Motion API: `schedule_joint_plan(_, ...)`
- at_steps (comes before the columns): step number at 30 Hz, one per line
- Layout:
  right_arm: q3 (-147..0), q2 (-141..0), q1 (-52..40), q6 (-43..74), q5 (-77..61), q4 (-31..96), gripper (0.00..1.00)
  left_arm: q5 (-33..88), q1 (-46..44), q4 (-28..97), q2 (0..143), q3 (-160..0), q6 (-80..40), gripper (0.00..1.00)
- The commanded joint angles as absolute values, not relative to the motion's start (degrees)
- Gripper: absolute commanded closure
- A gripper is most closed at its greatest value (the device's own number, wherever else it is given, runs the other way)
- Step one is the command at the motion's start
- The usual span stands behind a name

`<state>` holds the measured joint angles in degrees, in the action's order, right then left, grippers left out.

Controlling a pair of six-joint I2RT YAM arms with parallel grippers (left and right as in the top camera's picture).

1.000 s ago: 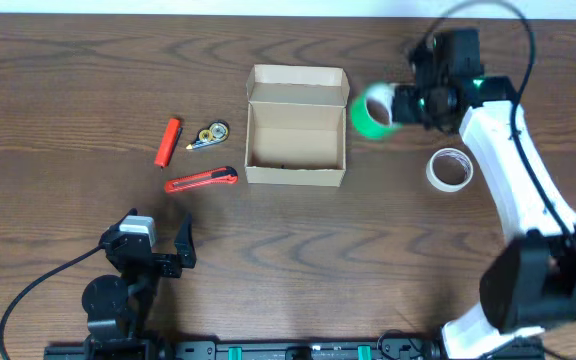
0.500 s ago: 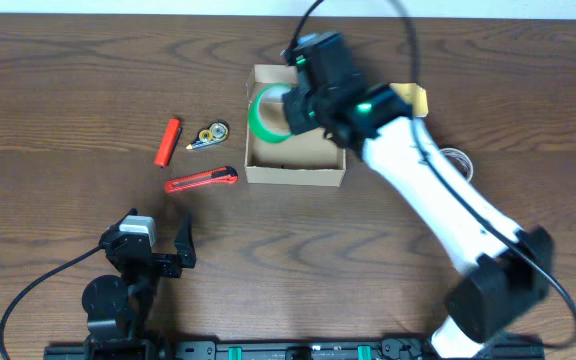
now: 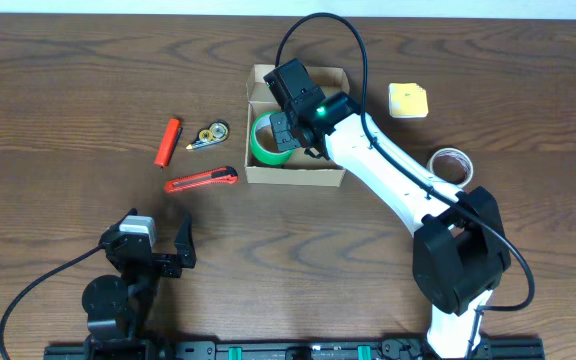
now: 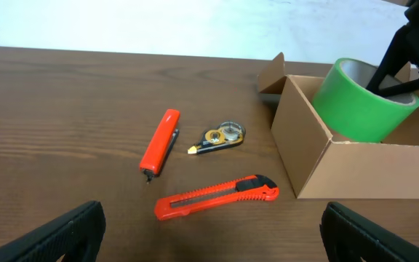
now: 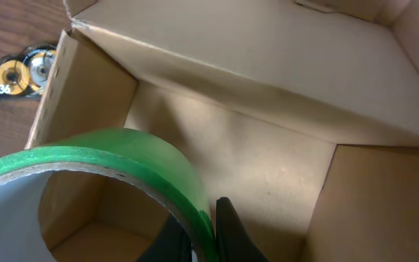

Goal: Pack container
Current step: 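Carry the green tape roll into the box and release it, then move the right gripper to the white tape roll and grasp it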

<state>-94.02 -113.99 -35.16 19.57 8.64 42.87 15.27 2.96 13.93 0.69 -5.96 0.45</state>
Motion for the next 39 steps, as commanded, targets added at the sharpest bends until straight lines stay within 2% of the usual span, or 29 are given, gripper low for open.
schedule_joint_plan(1, -94.28, -114.13, -35.05, 21.21, 10.48, 43.13, 0.99, 15.7, 2.94, 14.24, 0.32, -4.49, 1.28, 0.05)
schedule_joint_plan(11, -94.28, -117.97, -35.0, 21.17, 8.47, 43.29, 0.99, 15.7, 2.94, 14.24, 0.32, -4.49, 1.28, 0.05)
schedule_joint_plan(14, -94.28, -118.19, -35.0, 21.17, 8.14, 43.29, 0.89, 15.7, 2.94, 14.24, 0.32, -4.49, 1.28, 0.05)
schedule_joint_plan(15, -94.28, -118.19, -35.0, 21.17, 8.14, 43.2, 0.82, 15.7, 2.94, 14.24, 0.32, -4.49, 1.3, 0.05)
schedule_joint_plan(16, -94.28, -118.19, -35.0, 21.17, 8.14, 43.09, 0.67, 15.7, 2.94, 14.24, 0.32, -4.49, 1.28, 0.05)
schedule_joint_plan(17, -94.28, -118.19, -35.0, 21.17, 8.12, 43.11, 0.57, 15.7, 2.94, 14.24, 0.32, -4.49, 1.28, 0.05)
schedule_joint_plan(20, -94.3, -118.17, -35.03, 21.08, 7.9, 43.29, 0.47, 15.7, 2.94, 14.24, 0.32, -4.49, 1.28, 0.05)
schedule_joint_plan(24, -96.18, -116.31, -34.89, 19.68, 5.56, 44.86, 0.5, 15.7, 2.94, 14.24, 0.32, -4.49, 1.28, 0.05)
schedule_joint_plan(32, -105.25, -104.16, -32.18, 15.66, 8.69, 56.9, 0.44, 15.7, 2.94, 14.24, 0.32, -4.49, 1.28, 0.05)
schedule_joint_plan(39, -105.21, -93.41, -20.8, 15.57, 9.67, 71.31, 0.42, 15.7, 2.94, 14.24, 0.32, -4.49, 1.28, 0.05)
